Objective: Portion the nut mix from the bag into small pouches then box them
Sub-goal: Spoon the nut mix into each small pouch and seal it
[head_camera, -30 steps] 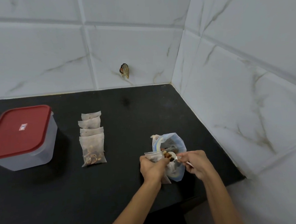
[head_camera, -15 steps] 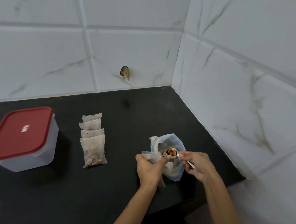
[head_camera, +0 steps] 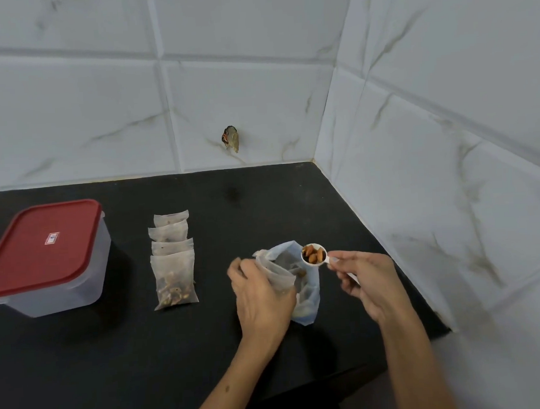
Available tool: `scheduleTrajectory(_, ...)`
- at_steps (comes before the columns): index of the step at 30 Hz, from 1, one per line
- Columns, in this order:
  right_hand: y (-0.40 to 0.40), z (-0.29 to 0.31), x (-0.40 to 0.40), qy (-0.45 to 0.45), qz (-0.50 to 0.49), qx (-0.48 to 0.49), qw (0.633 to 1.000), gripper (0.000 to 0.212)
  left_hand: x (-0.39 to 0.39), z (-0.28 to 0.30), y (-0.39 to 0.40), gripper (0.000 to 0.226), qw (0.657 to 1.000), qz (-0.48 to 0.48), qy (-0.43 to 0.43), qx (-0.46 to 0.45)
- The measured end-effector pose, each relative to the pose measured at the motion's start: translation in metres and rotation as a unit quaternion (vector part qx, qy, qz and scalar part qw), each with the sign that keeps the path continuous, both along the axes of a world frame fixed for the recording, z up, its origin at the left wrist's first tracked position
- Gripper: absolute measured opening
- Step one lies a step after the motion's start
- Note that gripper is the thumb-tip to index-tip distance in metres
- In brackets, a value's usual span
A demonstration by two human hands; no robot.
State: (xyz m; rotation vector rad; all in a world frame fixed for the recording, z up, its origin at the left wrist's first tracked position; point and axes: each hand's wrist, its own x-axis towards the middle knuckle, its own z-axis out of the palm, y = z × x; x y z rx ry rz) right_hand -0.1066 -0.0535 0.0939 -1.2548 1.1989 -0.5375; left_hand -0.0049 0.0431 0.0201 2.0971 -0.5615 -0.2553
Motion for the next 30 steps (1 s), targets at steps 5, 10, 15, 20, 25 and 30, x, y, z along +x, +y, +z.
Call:
scheduleTrajectory(5,0.023,0.017,0.014,-0.016,0.046,-0.076,0.996,0.016,0.007,0.025,-0.002,0.064,0.996,-0.001,-0.080,-0.034)
scheduleTrajectory(10,0.043,0.015,0.025,0.074,0.068,-0.284,0.954,0.018,0.009,0.036,0.000,0.048,0.991,-0.066,0.055,-0.106)
scheduleTrajectory(15,0.048,0.008,0.027,0.122,0.097,-0.438,0.885,0.019,0.011,0.033,0.003,0.047,0.983,-0.089,0.084,-0.136)
scheduleTrajectory(20,0.044,0.005,0.030,0.094,0.080,-0.564,0.817,0.015,0.012,0.031,0.000,0.035,0.976,-0.085,0.110,-0.170)
scheduleTrajectory(25,0.046,0.011,0.032,0.106,0.102,-0.627,0.765,0.013,0.015,0.030,-0.002,0.041,0.972,-0.108,0.088,-0.187)
scheduleTrajectory(30,0.037,0.017,0.037,0.169,0.184,-0.589,0.769,0.016,0.021,0.027,-0.003,0.044,0.971,-0.123,0.078,-0.190)
